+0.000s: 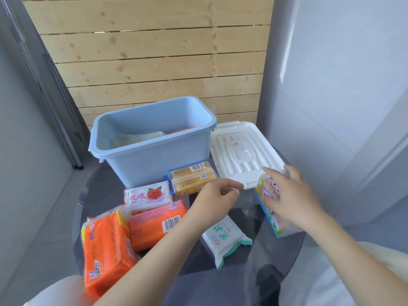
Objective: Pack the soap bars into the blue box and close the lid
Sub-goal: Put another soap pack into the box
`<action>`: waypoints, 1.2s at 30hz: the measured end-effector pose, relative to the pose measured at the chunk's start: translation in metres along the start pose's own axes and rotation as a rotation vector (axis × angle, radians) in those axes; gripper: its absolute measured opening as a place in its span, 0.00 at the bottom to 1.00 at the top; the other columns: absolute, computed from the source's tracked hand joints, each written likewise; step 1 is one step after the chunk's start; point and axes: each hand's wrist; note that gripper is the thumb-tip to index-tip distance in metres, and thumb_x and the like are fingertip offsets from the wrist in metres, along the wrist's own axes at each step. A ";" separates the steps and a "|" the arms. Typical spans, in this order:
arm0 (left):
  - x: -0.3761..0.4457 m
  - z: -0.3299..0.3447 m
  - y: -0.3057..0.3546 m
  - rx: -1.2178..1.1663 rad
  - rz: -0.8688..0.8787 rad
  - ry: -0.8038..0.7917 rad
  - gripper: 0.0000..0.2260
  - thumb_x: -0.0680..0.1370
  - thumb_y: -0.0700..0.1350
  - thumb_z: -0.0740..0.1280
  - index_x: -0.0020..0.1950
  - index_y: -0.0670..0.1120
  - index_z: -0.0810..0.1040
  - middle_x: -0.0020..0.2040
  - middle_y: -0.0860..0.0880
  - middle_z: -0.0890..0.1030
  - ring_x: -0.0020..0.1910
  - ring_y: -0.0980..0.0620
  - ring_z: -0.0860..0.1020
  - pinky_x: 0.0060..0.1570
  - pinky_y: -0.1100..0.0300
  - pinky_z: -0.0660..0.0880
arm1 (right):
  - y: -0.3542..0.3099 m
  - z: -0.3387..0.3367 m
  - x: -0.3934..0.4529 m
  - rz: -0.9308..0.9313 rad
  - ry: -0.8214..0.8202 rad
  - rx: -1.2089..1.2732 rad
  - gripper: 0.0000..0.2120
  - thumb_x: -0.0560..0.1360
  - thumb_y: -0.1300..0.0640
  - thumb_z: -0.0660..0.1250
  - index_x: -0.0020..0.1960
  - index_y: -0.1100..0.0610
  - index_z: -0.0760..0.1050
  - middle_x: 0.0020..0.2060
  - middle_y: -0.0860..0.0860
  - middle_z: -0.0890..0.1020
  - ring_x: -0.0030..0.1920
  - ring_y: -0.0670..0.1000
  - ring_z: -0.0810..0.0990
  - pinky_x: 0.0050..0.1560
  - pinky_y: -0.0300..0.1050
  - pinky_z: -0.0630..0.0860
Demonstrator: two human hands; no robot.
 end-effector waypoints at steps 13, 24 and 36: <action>-0.008 -0.047 0.018 -0.179 0.087 -0.285 0.18 0.77 0.50 0.65 0.66 0.52 0.74 0.60 0.51 0.81 0.60 0.53 0.78 0.63 0.54 0.72 | -0.042 -0.048 -0.007 -0.383 -0.252 0.643 0.37 0.59 0.47 0.77 0.58 0.31 0.59 0.61 0.31 0.66 0.55 0.41 0.77 0.48 0.41 0.80; -0.007 -0.162 0.082 0.077 0.204 -0.065 0.29 0.64 0.45 0.75 0.64 0.48 0.74 0.58 0.36 0.77 0.57 0.35 0.76 0.61 0.40 0.72 | -0.148 -0.113 0.038 -0.670 -0.325 0.502 0.31 0.56 0.48 0.80 0.47 0.39 0.61 0.52 0.40 0.76 0.41 0.40 0.81 0.42 0.38 0.79; 0.071 -0.240 0.059 0.091 0.214 0.269 0.31 0.67 0.48 0.77 0.68 0.52 0.70 0.53 0.52 0.80 0.52 0.54 0.79 0.53 0.63 0.76 | -0.203 -0.118 0.163 -0.708 -0.360 0.455 0.31 0.68 0.59 0.73 0.66 0.44 0.66 0.63 0.46 0.76 0.56 0.43 0.78 0.61 0.43 0.73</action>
Point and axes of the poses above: each hand's wrist, its own x-axis towards the middle knuckle, its own z-axis out of the palm, y = z × x
